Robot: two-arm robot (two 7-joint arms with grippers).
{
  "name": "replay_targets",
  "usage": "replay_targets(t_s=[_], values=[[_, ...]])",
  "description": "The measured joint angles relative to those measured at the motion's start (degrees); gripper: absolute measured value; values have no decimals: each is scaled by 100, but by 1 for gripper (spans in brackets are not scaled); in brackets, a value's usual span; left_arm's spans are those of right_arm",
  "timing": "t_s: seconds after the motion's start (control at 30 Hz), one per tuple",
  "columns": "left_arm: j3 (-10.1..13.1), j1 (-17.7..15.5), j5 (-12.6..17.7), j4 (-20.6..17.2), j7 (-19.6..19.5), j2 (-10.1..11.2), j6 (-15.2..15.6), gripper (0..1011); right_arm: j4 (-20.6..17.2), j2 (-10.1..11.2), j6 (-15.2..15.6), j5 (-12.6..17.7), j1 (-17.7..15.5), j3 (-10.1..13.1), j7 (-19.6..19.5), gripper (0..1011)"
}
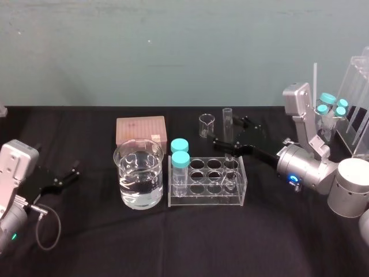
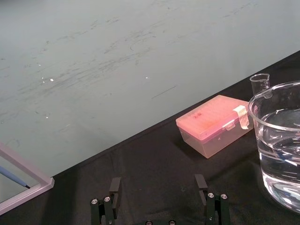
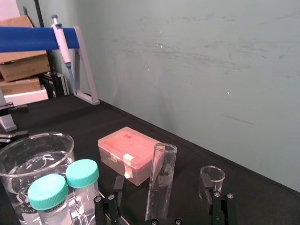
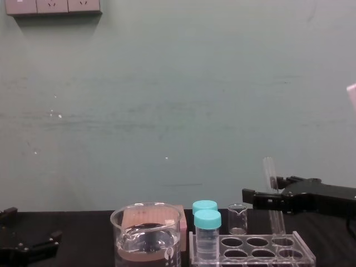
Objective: Hold the test tube with one hand and immerse one end into the beaker, then return it to the test tube rack.
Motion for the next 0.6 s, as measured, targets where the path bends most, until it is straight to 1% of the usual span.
replay_targets(t_s=[0.13,0.57,0.6], values=[[0,0,0,0,0,0,0,1000,65,-19,1,-68,39,-23,1,1000],[0,0,0,0,0,0,0,1000,41,-10,4,-48,27,-14,-1,1000],[0,0,0,0,0,0,0,1000,39,-9,5,-46,25,-13,-2,982]])
